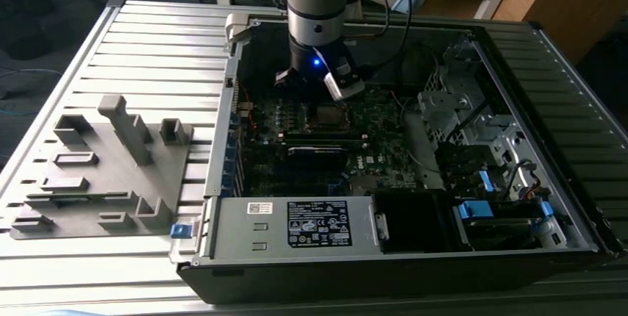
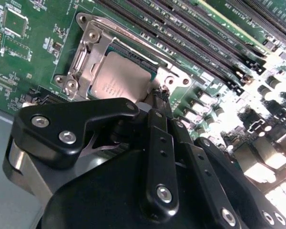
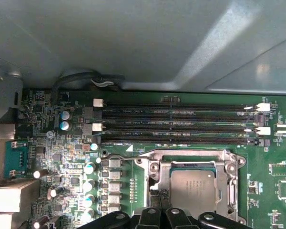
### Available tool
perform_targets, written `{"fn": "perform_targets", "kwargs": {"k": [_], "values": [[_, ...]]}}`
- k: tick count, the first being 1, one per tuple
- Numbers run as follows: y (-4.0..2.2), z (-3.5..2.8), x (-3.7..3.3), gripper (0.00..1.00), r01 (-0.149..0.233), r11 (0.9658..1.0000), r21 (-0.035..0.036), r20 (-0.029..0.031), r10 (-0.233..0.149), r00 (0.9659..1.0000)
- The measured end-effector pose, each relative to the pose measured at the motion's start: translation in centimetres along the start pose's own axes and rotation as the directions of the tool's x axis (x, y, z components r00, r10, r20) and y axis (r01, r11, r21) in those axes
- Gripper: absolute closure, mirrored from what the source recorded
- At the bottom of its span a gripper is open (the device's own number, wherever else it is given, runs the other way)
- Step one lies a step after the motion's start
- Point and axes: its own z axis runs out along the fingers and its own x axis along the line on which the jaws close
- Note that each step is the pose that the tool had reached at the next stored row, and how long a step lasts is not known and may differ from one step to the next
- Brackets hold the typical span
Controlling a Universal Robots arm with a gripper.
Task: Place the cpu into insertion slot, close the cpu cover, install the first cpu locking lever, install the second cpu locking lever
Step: 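Close the cpu cover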
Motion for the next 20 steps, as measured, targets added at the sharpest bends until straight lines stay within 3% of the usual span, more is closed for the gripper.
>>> {"fn": "perform_targets", "kwargs": {"k": [9, 20], "values": [[-0.03, 0.61, 0.11, 0.89, 0.0, 1.0, -0.0002, 0.0008, 0.0, 1.0], [-0.06, 0.86, 0.16, 0.89, 0.0, 1.0, 0.0007, 0.0011, 0.0, 1.0]]}}
